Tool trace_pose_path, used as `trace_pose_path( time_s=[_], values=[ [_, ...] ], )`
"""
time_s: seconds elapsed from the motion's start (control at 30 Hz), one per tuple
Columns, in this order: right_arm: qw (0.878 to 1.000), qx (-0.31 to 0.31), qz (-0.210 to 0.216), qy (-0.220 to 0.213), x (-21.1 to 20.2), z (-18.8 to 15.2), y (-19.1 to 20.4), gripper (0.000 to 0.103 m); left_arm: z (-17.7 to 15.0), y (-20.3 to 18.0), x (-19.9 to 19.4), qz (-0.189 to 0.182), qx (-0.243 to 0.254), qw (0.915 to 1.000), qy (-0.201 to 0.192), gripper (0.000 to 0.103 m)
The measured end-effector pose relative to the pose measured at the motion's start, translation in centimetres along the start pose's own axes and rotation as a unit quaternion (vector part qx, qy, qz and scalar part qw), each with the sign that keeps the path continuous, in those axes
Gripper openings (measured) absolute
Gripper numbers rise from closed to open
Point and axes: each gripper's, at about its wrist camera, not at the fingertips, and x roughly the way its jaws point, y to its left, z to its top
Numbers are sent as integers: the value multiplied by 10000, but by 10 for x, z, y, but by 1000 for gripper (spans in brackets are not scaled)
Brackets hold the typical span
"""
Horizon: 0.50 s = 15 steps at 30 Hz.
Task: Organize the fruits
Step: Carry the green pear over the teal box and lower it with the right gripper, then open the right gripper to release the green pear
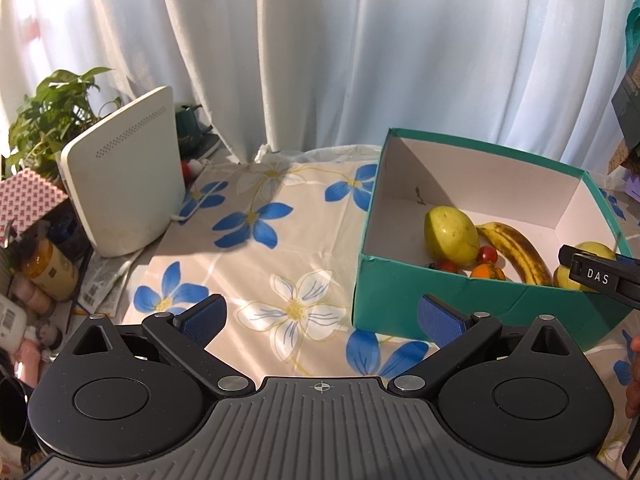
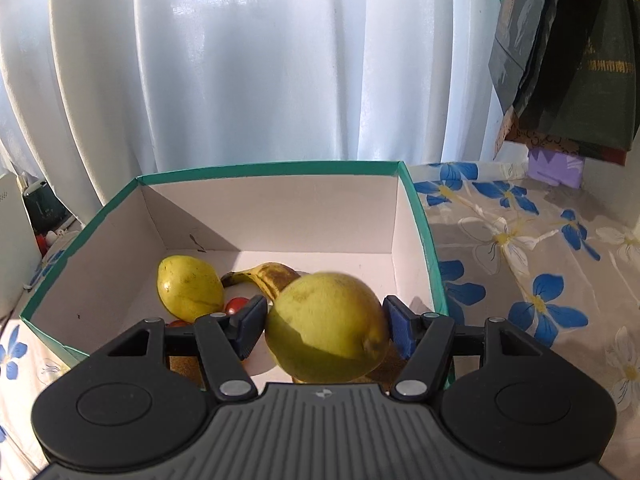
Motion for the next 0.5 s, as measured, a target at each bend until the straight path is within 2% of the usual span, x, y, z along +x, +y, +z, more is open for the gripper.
trace_pose_path(
  time_s=[0.03, 0.07, 0.17, 0.33, 0.4, 0.43, 0.5],
  values=[
    [10000, -42, -22, -26, 0, -1, 1, 56, 0, 0, 2, -9, -4, 10000, 27, 103],
    [10000, -37, 3, -23, 1, -1, 1, 44, 1, 0, 3, -17, -6, 10000, 49, 103],
    [9999, -103, -21, -50, 1, -2, 1, 43, 1, -1, 7, -21, 26, 9999, 98, 103],
    [9997, 154, 119, -133, -10, 1, -8, 48, 1, -1, 10, -25, 73, 9999, 127, 103],
    [9993, 220, 130, -255, -23, 1, -10, 53, -1, 0, 11, -92, 115, 9998, 160, 103],
    [9990, 255, 144, -327, -33, 0, -11, 60, -3, 0, 12, -132, 155, 9996, 188, 103],
    [9985, 254, 233, -433, -53, -6, -12, 63, -8, 0, 12, -181, 236, 9993, 216, 103]
  ],
)
